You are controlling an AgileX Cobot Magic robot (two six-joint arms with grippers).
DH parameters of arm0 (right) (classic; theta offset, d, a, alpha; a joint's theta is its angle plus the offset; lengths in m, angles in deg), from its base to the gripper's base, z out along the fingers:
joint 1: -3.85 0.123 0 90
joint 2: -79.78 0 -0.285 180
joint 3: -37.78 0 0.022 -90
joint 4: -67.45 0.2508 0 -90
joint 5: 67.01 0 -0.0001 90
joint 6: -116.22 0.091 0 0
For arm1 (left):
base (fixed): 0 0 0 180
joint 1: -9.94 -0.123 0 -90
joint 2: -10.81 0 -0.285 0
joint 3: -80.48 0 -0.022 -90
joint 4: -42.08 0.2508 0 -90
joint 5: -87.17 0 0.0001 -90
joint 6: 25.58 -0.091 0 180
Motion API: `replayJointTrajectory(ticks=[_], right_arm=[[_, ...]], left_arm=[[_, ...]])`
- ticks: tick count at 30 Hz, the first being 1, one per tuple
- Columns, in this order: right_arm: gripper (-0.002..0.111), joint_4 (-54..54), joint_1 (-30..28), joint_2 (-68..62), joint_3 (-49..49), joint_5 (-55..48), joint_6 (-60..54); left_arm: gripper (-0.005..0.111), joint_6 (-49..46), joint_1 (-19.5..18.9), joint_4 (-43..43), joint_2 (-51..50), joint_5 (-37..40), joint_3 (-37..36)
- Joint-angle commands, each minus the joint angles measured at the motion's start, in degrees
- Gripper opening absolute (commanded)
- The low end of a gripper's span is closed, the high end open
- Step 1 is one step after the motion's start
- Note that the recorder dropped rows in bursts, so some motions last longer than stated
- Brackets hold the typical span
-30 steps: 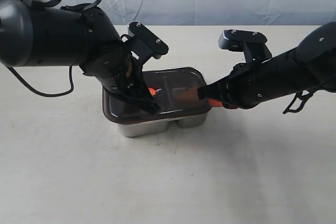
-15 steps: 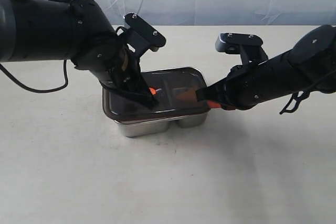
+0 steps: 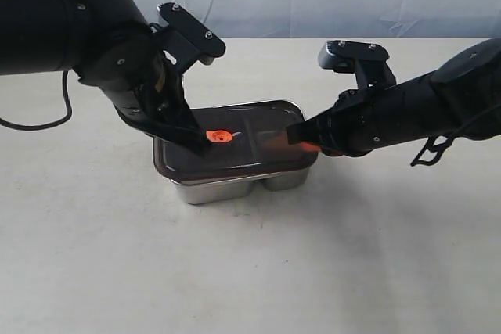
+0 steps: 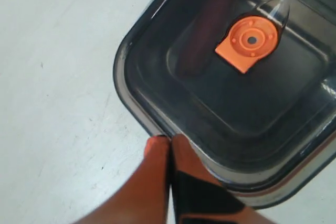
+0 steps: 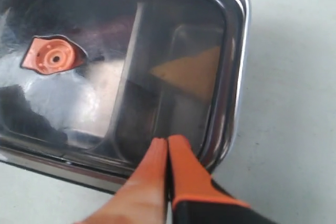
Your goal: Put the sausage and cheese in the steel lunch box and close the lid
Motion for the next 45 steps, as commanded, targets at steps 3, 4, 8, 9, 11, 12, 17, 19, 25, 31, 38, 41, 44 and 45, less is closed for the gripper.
replayJointTrajectory(ticks=[3,4,8,9,11,12,17,19,25,31,38,41,44,45], right_arm=[[0.0,10.45,-0.1,-3.3,-2.84,-8.54,-12.48],[0.0,11.84,-0.1,-4.05,-3.72,-10.13,-14.07],[0.0,14.02,0.15,-6.11,-7.42,-12.27,-15.33],[0.0,13.91,0.47,-6.36,-8.36,-12.38,-15.33],[0.0,13.13,1.57,-6.56,-10.08,-12.5,-15.33],[0.0,12.07,2.53,-6.61,-10.98,-12.39,-15.33],[0.0,6.96,7.57,-7.46,-14.5,-10.05,-12.32],[-0.001,4.57,9.48,-8.62,-15.79,-8.43,-10.92],[-0.001,4.34,11.36,-10.77,-16.82,-7.13,-10.67],[-0.001,4.02,12.2,-13.49,-16.82,-5.8,-10.67],[-0.001,4.02,12.45,-13.88,-16.82,-4.88,-10.26],[-0.001,4.02,12.45,-13.88,-16.82,-4.78,-10.26],[-0.001,3.91,12.45,-13.88,-16.82,-4.66,-10.26],[-0.001,3.91,12.45,-13.88,-16.82,-4.15,-10.26]], left_arm=[[0.0,2.21,-0.29,1.08,3.86,2.73,0.11],[0.0,3.41,-0.29,2.12,4.61,3.41,0.11],[0.0,8.37,-0.29,7.9,7.14,6.9,0.11],[0.0,8.98,-0.39,8.8,7.73,7.86,0.11],[0.0,9.24,-1.19,8.49,8.58,8.45,0.11],[0.0,9.24,-1.94,7.48,8.86,8.45,0.02],[0.0,9.24,-7.44,2.44,10.34,5.12,-3.1],[0.0,9.24,-11.54,-0.31,11.08,2.48,-6.22],[0.0,6.39,-18.5,-10.73,12.02,-8.89,-13.12],[0.0,-5.29,-19.29,-26.68,12.02,-14.73,-17.06],[0.0,-25.49,-19.29,-48.05,11.92,-11.38,-17.06],[0.0,-25.38,-19.29,-46.56,11.92,-10.83,-17.06],[0.0,-24.96,-19.29,-44.93,11.16,-8.29,-17.06],[0.0,-24.96,-19.29,-44.8,10.56,-8.14,-17.06]])
